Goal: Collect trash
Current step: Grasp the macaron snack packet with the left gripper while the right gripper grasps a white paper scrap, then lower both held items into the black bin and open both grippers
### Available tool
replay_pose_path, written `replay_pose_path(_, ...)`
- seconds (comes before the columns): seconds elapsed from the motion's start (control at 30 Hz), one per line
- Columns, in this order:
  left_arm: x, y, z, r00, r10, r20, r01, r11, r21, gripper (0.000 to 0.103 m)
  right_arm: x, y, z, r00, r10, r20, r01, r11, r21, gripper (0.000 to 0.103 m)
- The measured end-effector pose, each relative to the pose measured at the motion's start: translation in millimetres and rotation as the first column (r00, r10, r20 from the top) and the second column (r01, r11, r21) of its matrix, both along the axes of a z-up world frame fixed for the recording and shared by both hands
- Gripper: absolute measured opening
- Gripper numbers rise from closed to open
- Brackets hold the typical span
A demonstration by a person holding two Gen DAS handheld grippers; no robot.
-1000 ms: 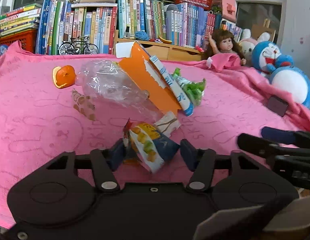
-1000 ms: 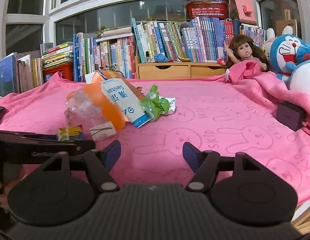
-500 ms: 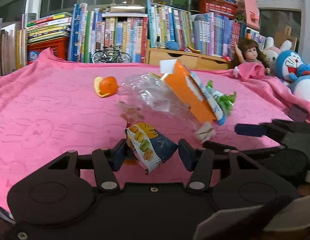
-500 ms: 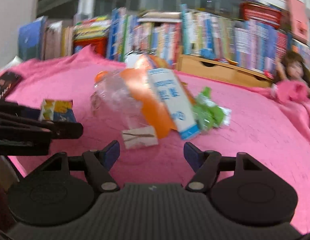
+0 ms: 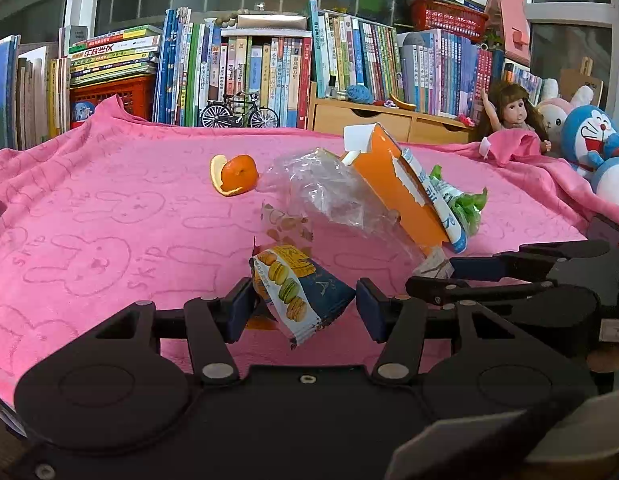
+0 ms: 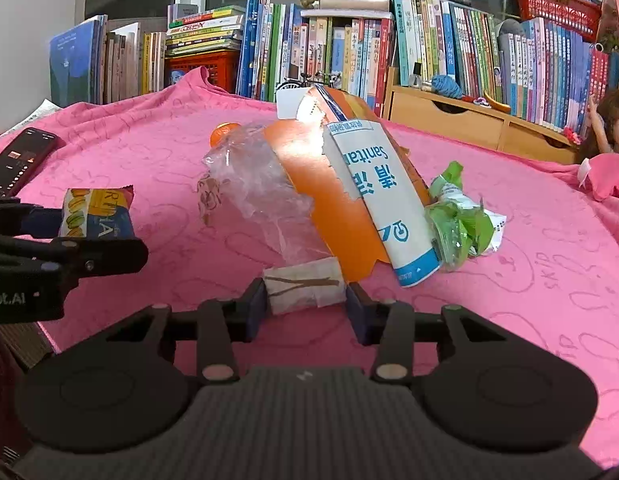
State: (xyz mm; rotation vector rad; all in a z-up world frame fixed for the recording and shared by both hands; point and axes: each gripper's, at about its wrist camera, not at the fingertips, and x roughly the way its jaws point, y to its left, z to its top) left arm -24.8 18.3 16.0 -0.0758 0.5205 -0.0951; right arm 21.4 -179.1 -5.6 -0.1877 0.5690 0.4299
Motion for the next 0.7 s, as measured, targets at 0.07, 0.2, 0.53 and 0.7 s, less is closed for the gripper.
replay_pose_path(0.07,-1.7,-0.5,0.7,1.000,-0.002,-0.002,0.002,1.000,0.002,0.053,-4.4,-1.5,1.6,1.000,-0.007,0.007,0.007,1.000,0.002,0.049)
replay_pose_path(0.2,-9.9,-0.1,3.5,1.000,-0.004,-0.007,0.004,1.000,-0.011,0.053,-21.1,-5.7,6.7,1.000,-0.009,0.018,0.009,1.000,0.029,0.049)
replay_pose_path(0.53,-71.5,10.1,4.4,0.995,-0.053,-0.084,0.042,0.992,-0.121,0.053,-95.6,-12.0,7.2,0.998,0.049,0.025,-0.051,0.996,0.073,0.049)
replay_pose_path(0.7,-94.8,11.4,-3.7,0.981,-0.096,-0.169,0.075,0.989,-0.128,0.053,-127.2,-16.8,-4.0,0.999,0.045,-0.007,-0.044,0.995,0.092,0.049)
